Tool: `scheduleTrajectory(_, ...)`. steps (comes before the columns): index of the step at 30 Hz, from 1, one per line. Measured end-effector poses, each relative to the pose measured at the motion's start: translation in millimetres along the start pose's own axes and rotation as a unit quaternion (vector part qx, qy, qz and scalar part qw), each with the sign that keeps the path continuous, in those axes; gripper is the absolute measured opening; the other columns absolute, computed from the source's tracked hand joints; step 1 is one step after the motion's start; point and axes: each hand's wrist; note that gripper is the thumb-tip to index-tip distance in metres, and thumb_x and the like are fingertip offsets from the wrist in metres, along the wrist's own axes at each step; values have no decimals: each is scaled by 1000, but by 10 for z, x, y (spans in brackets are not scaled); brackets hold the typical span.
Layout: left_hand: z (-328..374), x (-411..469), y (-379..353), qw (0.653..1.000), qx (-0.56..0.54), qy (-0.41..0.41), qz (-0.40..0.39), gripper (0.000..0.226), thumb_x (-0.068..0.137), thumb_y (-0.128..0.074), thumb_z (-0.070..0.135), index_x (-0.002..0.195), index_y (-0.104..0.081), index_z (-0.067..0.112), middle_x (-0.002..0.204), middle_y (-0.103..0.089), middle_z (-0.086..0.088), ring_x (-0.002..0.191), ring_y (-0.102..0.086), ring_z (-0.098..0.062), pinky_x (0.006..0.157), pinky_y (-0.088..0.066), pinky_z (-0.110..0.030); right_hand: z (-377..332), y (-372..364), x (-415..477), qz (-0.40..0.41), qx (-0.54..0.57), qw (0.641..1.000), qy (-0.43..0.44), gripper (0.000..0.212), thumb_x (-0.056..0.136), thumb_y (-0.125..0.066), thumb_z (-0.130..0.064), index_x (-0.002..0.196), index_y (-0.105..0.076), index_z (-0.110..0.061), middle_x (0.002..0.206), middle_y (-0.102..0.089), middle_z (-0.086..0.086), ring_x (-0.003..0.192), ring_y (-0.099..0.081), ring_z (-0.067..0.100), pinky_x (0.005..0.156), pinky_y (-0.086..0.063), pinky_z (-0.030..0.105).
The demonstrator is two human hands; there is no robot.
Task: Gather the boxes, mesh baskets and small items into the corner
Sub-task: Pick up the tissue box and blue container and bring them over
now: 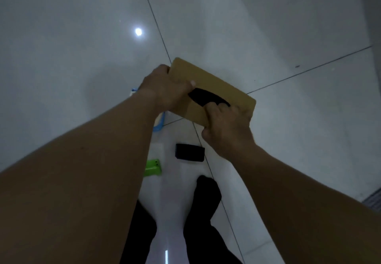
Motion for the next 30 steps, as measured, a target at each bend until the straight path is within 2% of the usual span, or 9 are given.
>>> scheduleTrajectory(4,162,-260,129,992,-127,25,-13,94,70,-82,47,146,-33,21,127,-50,2,109,-53,-18,85,-50,-34,30,483,-96,-28,-10,999,32,47,75,-61,-28,121,-57,-16,108,-59,9,100,-53,34,93,-37,61)
scheduleTrajectory(7,272,-480,320,982,-182,44,-5,96,68,-82,49,147,-32,25,129,-51,1,103,-56,-18,69,-48,-29,38,830,-135,-14,-5,997,74,53,71,-57,-32,120,-61,-14,110,-60,13,100,-55,37,89,-40,61)
scheduleTrajectory(10,405,-729,537,978,-201,48,26,90,71,-82,45,145,-35,26,124,-52,0,93,-56,-13,64,-47,-27,-21,1180,-146,4,-13,993,120,55,71,-60,-33,123,-61,-16,111,-59,13,100,-55,37,90,-40,59)
scheduleTrajectory(14,572,-1096,898,967,-235,68,72,82,69,-82,47,138,-41,28,120,-56,0,95,-59,-19,67,-52,-34,-184,1752,-178,128,18,974,185,58,77,-66,-50,126,-59,-21,119,-56,14,106,-51,33,91,-42,53)
scheduleTrajectory(17,717,-1420,1156,952,-281,72,95,77,71,-82,45,135,-43,28,113,-59,2,95,-61,-20,72,-54,-37,-339,2254,-178,191,92,976,42,64,85,-53,-64,140,-43,-31,141,-41,10,126,-37,30,103,-36,49)
scheduleTrajectory(20,789,-1771,1309,936,-322,70,126,71,72,-81,46,129,-43,28,109,-59,2,94,-62,-20,81,-56,-45,-419,2549,-142,95,289,941,-150,71,91,-32,-71,152,-20,-37,156,-26,6,139,-29,31,108,-32,49)
scheduleTrajectory(23,681,-2098,1425,916,-354,71,172,75,68,-81,51,127,-42,27,112,-59,0,98,-62,-21,85,-55,-48,-613,2728,-125,-27,459,873,-162,62,91,-28,-72,144,-35,-40,131,-53,-1,115,-54,25,93,-52,51)
scheduleTrajectory(26,498,-2439,1419,888,-392,76,227,82,65,-79,59,130,-42,27,114,-59,0,100,-62,-22,84,-56,-47,-877,2824,-159,-35,467,878,-103,45,97,-31,-61,129,-48,-35,106,-58,-6,98,-60,20,77,-60,47)
scheduleTrajectory(30,127,-2986,1283,848,-423,69,311,63,75,-72,59,125,-51,28,111,-63,6,101,-62,-16,90,-54,-44,-1352,2738,-313,-53,434,898,-49,33,99,-33,-56,113,-51,-32,100,-58,-4,92,-62,20,73,-61,46)
Point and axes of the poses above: each hand's wrist, its own x-axis towards the middle knuckle, its own y-axis out of the back of the hand, z = x × y
